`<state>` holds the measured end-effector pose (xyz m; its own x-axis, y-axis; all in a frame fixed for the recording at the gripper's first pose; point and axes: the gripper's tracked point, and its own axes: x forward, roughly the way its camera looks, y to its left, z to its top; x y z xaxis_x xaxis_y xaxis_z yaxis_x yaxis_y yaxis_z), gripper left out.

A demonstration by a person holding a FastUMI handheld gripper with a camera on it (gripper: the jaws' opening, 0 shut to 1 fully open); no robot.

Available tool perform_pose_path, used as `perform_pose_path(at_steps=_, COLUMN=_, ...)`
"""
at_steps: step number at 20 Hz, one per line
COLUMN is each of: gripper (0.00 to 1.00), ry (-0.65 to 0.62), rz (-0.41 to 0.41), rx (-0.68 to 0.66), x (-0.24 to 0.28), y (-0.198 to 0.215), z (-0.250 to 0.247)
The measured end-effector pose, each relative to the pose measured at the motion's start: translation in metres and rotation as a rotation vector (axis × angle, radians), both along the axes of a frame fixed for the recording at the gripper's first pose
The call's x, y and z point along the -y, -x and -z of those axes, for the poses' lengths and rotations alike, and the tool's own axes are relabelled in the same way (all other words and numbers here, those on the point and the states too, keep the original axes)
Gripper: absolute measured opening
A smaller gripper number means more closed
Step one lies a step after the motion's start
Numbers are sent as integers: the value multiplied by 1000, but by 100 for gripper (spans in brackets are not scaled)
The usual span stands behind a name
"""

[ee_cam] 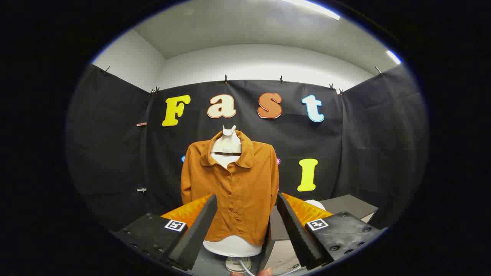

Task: Iron the clothes twice with a garment steamer, once on the left side and once on the right side.

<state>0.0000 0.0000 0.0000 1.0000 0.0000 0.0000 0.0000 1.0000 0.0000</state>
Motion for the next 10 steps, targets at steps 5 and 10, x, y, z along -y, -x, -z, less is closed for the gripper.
perform_pose_path(at_steps=5, gripper=98, ry=8, rz=-10, rx=-14, x=-5, y=1, z=1)
perform_pose_path(at_steps=10, gripper=98, ry=19, rz=-11, rx=-14, x=-8, y=4, z=2)
